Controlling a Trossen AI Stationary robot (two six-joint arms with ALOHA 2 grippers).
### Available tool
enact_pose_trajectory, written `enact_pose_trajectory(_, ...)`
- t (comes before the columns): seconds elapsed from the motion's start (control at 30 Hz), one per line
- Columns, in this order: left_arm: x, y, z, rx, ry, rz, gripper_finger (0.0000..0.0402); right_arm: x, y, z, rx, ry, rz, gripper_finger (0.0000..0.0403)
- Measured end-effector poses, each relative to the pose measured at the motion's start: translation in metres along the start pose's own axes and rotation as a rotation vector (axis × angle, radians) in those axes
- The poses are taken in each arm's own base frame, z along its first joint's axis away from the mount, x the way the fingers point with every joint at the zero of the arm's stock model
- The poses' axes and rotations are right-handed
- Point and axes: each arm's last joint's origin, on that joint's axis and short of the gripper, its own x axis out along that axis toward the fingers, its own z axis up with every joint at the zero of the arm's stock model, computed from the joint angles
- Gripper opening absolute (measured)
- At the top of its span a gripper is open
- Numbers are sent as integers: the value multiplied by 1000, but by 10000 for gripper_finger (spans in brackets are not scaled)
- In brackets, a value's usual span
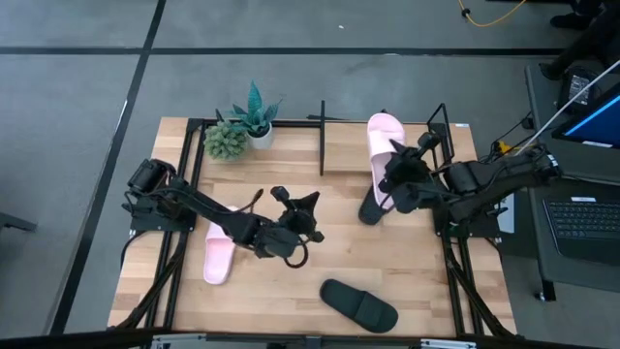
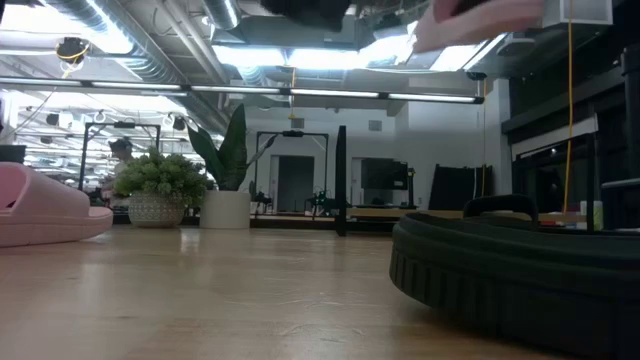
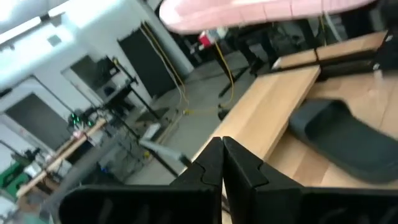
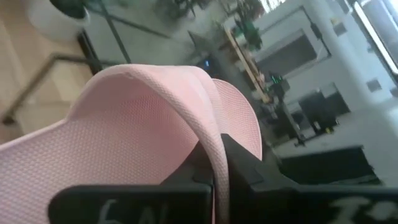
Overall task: Pick and place slides into the shelf
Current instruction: Put the top pink slide on the shelf
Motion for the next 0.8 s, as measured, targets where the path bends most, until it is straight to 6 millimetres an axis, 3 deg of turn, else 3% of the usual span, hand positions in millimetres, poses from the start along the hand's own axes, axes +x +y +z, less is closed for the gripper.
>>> enact_pose_trajectory(0.4, 20, 5, -34, -59, 151, -8, 0, 32, -13, -24, -51, 241, 60, 14)
enact_pose_trajectory(0.8, 34, 8, -92, -185, 230, 52, 0, 52, -36, -45, 51, 389, 87, 14)
